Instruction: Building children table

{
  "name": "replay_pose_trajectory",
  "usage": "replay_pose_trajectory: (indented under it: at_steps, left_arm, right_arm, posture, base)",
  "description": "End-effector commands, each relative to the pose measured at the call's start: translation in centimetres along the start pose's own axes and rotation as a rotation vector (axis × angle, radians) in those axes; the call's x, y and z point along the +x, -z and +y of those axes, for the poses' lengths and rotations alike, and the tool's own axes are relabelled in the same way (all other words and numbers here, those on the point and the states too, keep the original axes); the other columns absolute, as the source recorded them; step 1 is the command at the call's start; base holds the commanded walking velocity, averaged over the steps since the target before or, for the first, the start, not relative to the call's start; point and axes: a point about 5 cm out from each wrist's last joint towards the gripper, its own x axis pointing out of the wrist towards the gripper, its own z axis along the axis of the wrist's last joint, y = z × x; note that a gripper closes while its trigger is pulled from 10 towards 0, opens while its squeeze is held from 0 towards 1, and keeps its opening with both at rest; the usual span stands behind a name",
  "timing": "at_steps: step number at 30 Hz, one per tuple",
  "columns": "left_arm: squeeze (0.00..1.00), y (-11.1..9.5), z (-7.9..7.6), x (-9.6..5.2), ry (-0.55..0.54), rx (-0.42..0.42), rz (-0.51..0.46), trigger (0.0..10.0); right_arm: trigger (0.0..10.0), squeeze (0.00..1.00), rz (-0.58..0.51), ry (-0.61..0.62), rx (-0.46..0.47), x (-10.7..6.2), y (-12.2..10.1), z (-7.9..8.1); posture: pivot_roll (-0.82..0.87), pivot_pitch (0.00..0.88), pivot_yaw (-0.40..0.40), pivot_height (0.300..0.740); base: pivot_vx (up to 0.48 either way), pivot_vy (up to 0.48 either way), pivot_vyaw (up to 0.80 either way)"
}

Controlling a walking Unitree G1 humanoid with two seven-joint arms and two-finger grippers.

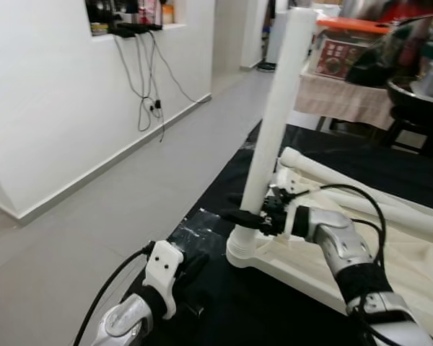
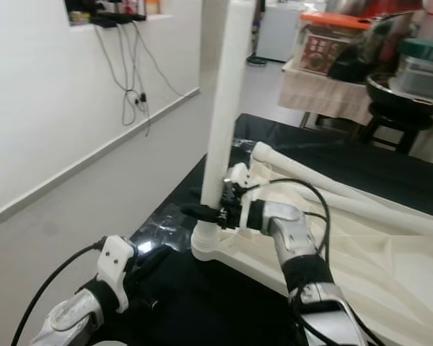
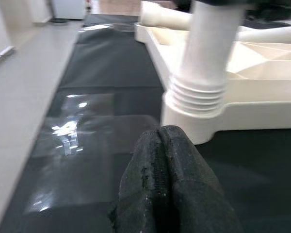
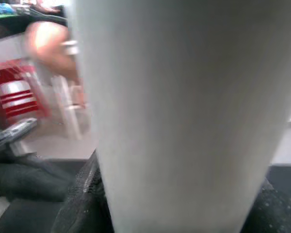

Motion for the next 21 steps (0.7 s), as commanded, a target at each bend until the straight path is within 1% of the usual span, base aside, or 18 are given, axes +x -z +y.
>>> replay_pose_trajectory:
  at_steps: [1, 2, 3, 4, 5, 6, 7, 8, 9, 10, 14, 15, 16, 17, 18, 19, 20, 21]
  left_arm:
    - [0.0, -0.4, 0.1, -0.3, -0.006, 0.02, -0.013, 10.0]
    - [0.0, -0.4, 0.1, -0.3, -0.006, 0.02, -0.013, 10.0]
    - [0.0, -0.5, 0.3, -0.5, -0.011, 0.02, -0.015, 10.0]
    - [0.0, -0.5, 0.3, -0.5, -0.011, 0.02, -0.015, 10.0]
    - [0.0, -0.5, 0.3, -0.5, -0.012, 0.021, -0.017, 10.0]
    - [0.0, -0.5, 0.4, -0.4, -0.011, 0.021, -0.018, 10.0]
    - [0.0, -0.5, 0.4, -0.4, -0.011, 0.021, -0.018, 10.0]
    - [0.0, -0.5, 0.5, -0.2, -0.003, 0.011, -0.02, 10.0]
    - [0.0, -0.4, 0.5, 0.2, 0.011, 0.002, -0.021, 10.0]
    - [0.0, -0.4, 0.5, 0.3, 0.017, 0.002, -0.021, 10.0]
    - [0.0, -0.4, 0.5, 0.5, 0.015, 0.007, -0.02, 10.0]
    - [0.0, -0.4, 0.5, 0.6, 0.008, 0.008, -0.021, 10.0]
    - [0.0, -0.4, 0.5, 0.6, 0.008, 0.008, -0.021, 10.0]
    - [0.0, -0.5, 0.5, 0.6, -0.002, 0.009, -0.024, 10.0]
    - [0.0, -0.5, 0.5, 0.6, -0.002, 0.009, -0.024, 10.0]
    - [0.0, -0.5, 0.5, 0.7, -0.007, 0.01, -0.026, 10.0]
    - [0.0, -0.5, 0.5, 0.7, -0.007, 0.01, -0.026, 10.0]
    - [0.0, -0.5, 0.5, 0.8, -0.009, 0.01, -0.027, 10.0]
  right_arm:
    - [0.0, 0.0, 0.11, 0.359, 0.104, 1.6, 3.5, 3.0]
    - [0.0, 0.0, 0.11, 0.359, 0.104, 1.6, 3.5, 3.0]
    - [0.0, 0.0, 0.104, 0.552, 0.215, 2.2, 4.2, 5.3]
    - [0.0, 0.0, 0.104, 0.552, 0.215, 2.2, 4.2, 5.3]
    - [0.0, 0.0, 0.153, 0.564, 0.194, 3.1, 4.3, 7.7]
    - [0.0, 0.0, 0.177, 0.523, 0.165, 3.9, 4.2, 9.2]
    - [0.0, 0.0, 0.177, 0.523, 0.165, 3.9, 4.2, 9.2]
    - [0.0, 0.0, 0.167, 0.507, 0.145, 3.9, 3.9, 8.4]
    - [0.0, 0.0, 0.156, 0.541, 0.135, 3.6, 3.9, 6.6]
    - [0.0, 0.0, 0.16, 0.551, 0.138, 3.5, 4.0, 6.1]
    - [0.0, 0.0, 0.184, 0.54, 0.137, 3.8, 4.1, 6.2]
    - [10.0, 0.0, 0.182, 0.55, 0.131, 3.9, 3.7, 6.3]
    - [10.0, 0.0, 0.182, 0.55, 0.131, 3.9, 3.7, 6.3]
    - [10.0, 0.62, 0.167, 0.54, 0.124, 4.0, 3.2, 6.3]
    - [10.0, 0.62, 0.167, 0.54, 0.124, 4.0, 3.2, 6.3]
    - [10.0, 1.0, 0.148, 0.488, 0.123, 4.3, 2.6, 6.2]
    - [10.0, 1.0, 0.148, 0.488, 0.123, 4.3, 2.6, 6.2]
    - [10.0, 1.0, 0.099, 0.407, 0.112, 4.4, 1.7, 5.6]
  posture:
    - [0.04, 0.0, -0.08, 0.74]
    - [0.04, 0.0, -0.08, 0.74]
    - [0.04, 0.0, -0.076, 0.74]
    - [0.04, 0.0, -0.076, 0.74]
    - [0.02, 0.0, -0.062, 0.74]
    - [0.01, 0.0, -0.056, 0.74]
    - [0.01, 0.0, -0.056, 0.74]
    - [0.0, 0.0, -0.053, 0.74]
    - [0.03, 0.0, -0.074, 0.74]
    - [0.03, 0.0, -0.074, 0.74]
    - [0.04, 0.0, -0.072, 0.74]
    - [0.04, 0.0, -0.073, 0.74]
    - [0.04, 0.0, -0.073, 0.74]
    - [0.04, 0.0, -0.073, 0.74]
    - [0.04, 0.0, -0.073, 0.74]
    - [0.04, 0.0, -0.075, 0.74]
    - [0.04, 0.0, -0.075, 0.74]
    - [0.04, 0.0, -0.082, 0.74]
  base:
    - [0.0, 0.0, 0.0]
    - [0.0, 0.0, 0.0]
    - [0.0, 0.0, 0.0]
    - [0.0, 0.0, 0.0]
    - [0.0, 0.0, 0.0]
    - [0.0, 0.0, 0.0]
    - [0.0, 0.0, 0.0]
    - [0.0, 0.0, 0.0]
    - [0.0, 0.0, 0.0]
    - [0.0, 0.0, 0.0]
    - [0.0, 0.0, 0.0]
    - [0.0, 0.0, 0.0]
    - [0.0, 0.0, 0.0]
    - [0.0, 0.0, 0.0]
    - [0.0, 0.0, 0.0]
    - [0.0, 0.0, 0.0]
    - [0.0, 0.0, 0.0]
    - [0.0, 0.0, 0.0]
